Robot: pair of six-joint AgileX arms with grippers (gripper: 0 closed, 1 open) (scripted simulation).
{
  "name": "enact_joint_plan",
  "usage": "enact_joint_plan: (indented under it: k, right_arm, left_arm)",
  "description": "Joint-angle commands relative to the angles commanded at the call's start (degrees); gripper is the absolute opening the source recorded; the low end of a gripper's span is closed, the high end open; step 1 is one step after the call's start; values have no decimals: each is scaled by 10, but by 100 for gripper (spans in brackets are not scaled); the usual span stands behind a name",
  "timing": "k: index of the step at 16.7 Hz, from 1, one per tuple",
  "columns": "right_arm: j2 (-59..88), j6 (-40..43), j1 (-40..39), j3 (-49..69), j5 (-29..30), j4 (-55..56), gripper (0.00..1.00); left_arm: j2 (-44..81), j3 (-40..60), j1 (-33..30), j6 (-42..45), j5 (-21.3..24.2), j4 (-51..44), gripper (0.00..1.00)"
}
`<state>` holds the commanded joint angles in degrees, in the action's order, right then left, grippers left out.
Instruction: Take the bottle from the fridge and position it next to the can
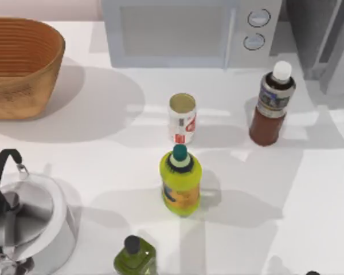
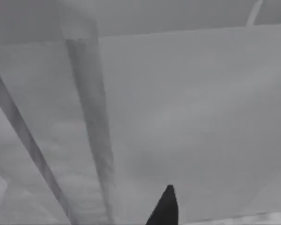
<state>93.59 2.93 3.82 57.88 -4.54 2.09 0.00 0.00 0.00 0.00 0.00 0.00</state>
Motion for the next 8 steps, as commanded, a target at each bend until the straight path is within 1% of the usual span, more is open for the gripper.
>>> enact_joint_plan:
  k: [2, 8]
  right_arm:
    - [-9, -19, -22, -10, 21, 11, 100]
    - [2, -19, -14, -4, 26, 9, 100]
  left_arm:
    - [0, 0, 0, 0, 0, 0, 100]
    - [0, 0, 0, 0, 0, 0, 100]
